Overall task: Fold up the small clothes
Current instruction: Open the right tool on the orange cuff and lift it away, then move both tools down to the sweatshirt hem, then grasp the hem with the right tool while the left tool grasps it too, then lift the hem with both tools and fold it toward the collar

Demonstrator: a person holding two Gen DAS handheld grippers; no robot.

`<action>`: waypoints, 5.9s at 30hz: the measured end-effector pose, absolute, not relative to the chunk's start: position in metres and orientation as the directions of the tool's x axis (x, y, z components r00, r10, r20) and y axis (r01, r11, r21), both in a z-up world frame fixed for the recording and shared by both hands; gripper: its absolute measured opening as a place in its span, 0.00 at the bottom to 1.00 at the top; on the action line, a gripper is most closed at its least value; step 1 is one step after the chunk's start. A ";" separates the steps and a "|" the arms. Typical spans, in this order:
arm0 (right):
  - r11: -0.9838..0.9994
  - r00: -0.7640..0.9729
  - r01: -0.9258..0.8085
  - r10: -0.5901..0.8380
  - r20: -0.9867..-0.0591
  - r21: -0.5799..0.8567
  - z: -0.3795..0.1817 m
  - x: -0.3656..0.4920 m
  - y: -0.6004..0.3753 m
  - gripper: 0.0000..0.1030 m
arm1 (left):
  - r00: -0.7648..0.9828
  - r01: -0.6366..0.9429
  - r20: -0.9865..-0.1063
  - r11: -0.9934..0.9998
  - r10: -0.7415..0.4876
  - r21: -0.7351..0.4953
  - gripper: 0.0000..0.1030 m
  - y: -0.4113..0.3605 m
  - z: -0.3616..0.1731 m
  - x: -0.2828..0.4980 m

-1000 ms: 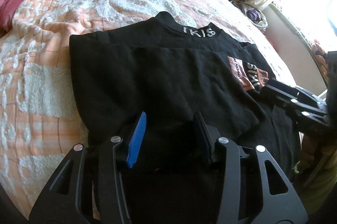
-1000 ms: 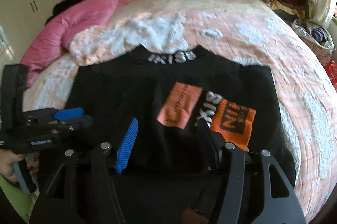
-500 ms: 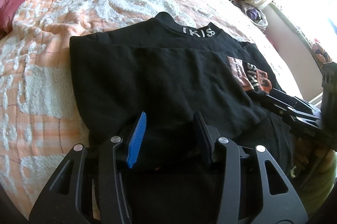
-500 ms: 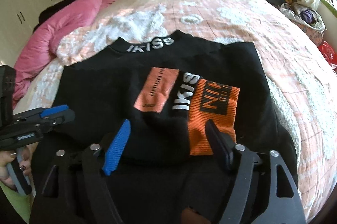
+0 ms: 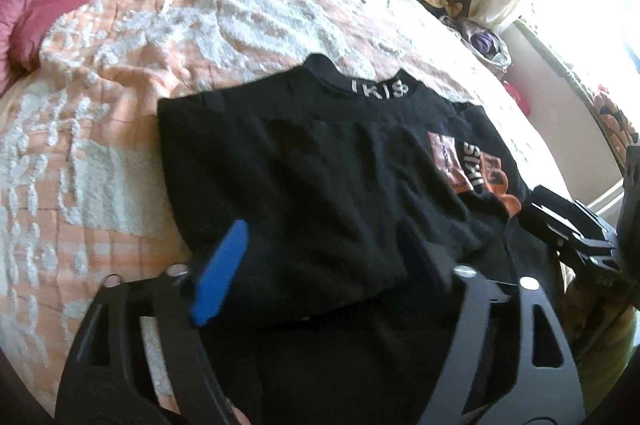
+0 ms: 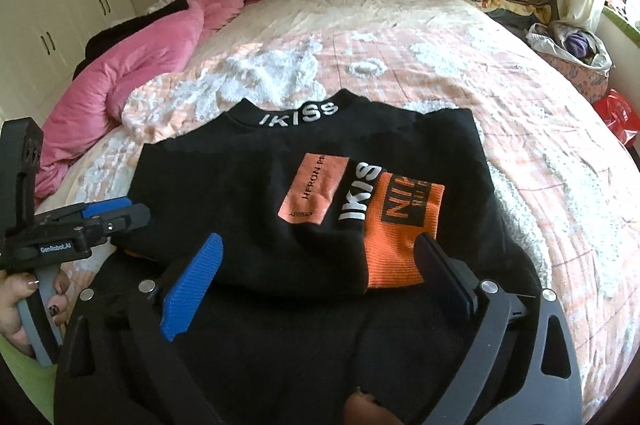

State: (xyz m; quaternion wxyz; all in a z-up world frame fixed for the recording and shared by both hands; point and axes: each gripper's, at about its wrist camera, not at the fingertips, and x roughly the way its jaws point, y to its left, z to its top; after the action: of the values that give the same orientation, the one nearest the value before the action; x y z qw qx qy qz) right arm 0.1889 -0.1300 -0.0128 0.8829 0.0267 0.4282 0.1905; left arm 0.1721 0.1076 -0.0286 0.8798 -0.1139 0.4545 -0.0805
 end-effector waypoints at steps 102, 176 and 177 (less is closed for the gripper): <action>0.965 0.472 -0.225 0.231 -0.851 0.137 -0.042 0.014 -0.271 0.95 | 0.424 -0.007 -0.839 0.925 -0.341 -0.380 0.66 0.088 -0.087 -0.065; 0.880 0.726 -0.294 0.460 -0.512 0.373 0.085 0.086 -0.300 0.08 | 0.794 0.026 -0.560 0.934 -0.235 -0.355 0.02 0.146 0.064 -0.019; 0.882 0.725 -0.292 0.456 -0.516 0.370 0.088 0.091 -0.298 0.08 | 0.797 0.024 -0.557 0.934 -0.233 -0.356 0.02 0.147 0.066 -0.016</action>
State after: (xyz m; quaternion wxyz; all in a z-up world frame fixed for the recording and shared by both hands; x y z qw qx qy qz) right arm 0.0908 -0.2982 0.0878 0.9192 0.1325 0.3100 0.2036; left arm -0.0158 0.1469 0.0660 0.9330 -0.1679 0.3108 -0.0689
